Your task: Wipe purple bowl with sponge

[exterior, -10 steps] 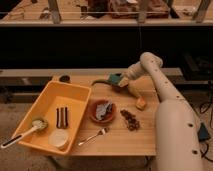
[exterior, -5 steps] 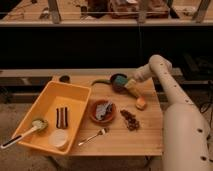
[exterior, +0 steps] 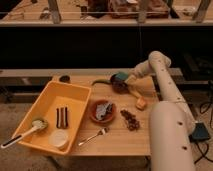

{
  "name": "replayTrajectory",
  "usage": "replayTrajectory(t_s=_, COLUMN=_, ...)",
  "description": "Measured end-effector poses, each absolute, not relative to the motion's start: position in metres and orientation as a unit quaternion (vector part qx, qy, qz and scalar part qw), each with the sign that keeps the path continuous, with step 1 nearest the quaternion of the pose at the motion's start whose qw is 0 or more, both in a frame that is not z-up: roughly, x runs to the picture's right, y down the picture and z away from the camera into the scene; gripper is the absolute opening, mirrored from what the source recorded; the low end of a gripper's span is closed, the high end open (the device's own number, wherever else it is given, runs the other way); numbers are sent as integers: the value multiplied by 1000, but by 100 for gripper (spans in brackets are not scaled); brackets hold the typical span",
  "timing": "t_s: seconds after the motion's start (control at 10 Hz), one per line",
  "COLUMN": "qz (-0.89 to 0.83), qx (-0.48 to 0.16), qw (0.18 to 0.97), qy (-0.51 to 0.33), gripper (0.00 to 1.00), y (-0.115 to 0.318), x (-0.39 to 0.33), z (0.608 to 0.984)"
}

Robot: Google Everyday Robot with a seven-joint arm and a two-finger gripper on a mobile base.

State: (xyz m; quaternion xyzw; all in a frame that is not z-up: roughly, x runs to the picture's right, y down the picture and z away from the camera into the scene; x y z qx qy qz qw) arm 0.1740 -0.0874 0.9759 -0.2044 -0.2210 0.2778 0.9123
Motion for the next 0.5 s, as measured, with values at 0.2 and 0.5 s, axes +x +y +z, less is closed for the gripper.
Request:
replayTrajectory(t_s=0.2, qz=274, qx=-202, qw=914, qy=-219, gripper=0, y=-95, x=172, z=978)
replayTrajectory(t_s=0.5, qz=274, qx=-201, qw=915, qy=-219, gripper=0, y=-96, x=173, z=978)
